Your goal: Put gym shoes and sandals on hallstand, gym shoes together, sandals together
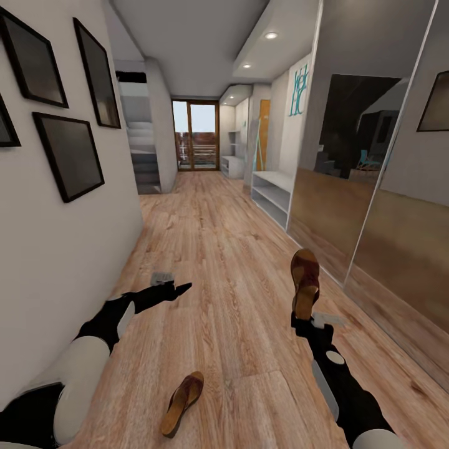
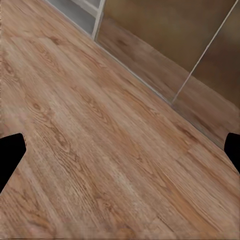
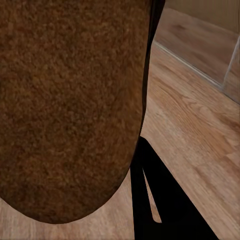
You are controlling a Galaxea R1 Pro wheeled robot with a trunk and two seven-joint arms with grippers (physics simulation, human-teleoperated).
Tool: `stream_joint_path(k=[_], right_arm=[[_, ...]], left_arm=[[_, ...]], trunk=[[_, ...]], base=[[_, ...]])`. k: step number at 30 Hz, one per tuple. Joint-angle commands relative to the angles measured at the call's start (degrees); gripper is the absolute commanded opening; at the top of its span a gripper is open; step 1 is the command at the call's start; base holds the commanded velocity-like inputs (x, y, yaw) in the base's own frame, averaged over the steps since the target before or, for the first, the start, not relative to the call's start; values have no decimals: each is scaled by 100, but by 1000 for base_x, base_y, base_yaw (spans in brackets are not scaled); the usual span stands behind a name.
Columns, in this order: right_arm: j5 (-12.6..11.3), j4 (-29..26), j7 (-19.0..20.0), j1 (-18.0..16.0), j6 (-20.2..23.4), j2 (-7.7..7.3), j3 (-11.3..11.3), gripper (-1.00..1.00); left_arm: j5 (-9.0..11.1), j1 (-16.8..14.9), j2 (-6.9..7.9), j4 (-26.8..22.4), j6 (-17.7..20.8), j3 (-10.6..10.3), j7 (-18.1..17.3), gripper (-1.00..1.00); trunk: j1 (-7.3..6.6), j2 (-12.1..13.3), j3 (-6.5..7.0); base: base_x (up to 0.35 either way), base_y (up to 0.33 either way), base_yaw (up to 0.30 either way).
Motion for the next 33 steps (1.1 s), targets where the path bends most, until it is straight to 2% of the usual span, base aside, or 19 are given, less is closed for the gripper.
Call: stream_joint_path(k=[1,3,4,5,7,8,9,12,16,26,33], right_arm=[[-72,-30,-25,-2,7,-5,9,-100],[-72,-75,-33,-2,41,-9,9,-100],[-72,-1006,-41,-2,2311,-5,-15,-100],[-74,-1285,-44,-2,2665,-5,-21,-100],[-76,-1558,-41,-2,2934,-7,-31,-100],[-81,-1834,-38,-2,3113,-10,-43,-100],[-85,-2343,-30,-2,3303,-11,-47,-100],[-84,-2652,-28,-2,3390,-7,-30,-100],[-74,-2779,-32,-2,3430,2,-8,-100],[-72,-2814,-32,-2,3457,2,19,-100],[-74,-2814,-32,-2,3456,2,19,-100]], left_arm=[[-40,-4,38,90,-77,48,-25,100],[-47,-4,108,272,-374,49,104,100],[-65,-4,150,1054,-1104,15,1702,100],[-70,-4,145,1220,-1227,10,1920,100],[-73,-4,140,1370,-1374,5,2079,100],[-75,-4,137,1492,-1534,2,2182,100],[-97,-4,132,1654,-1802,-1,2291,100],[-212,-4,132,1742,-1944,-2,2342,100],[-354,-4,132,1784,-2000,-3,2361,100],[-394,-4,150,1931,-2005,5,2377,100],[-395,-4,150,1980,-2006,-2,2383,100]], trunk=[[-1,-3,-6],[-1,-3,-6],[-1,-3,-6],[-1,-3,-6],[-1,-3,-6],[-1,-3,-6],[-1,-3,-6],[-1,-3,-6],[-1,-3,-6],[-1,-3,-6],[-1,-3,-6]], base=[[0,0,0],[0,0,0],[0,0,0],[0,0,0],[0,0,0],[0,0,0],[0,0,0],[0,0,0],[8,6,0],[153,138,-9],[36,33,-209]])
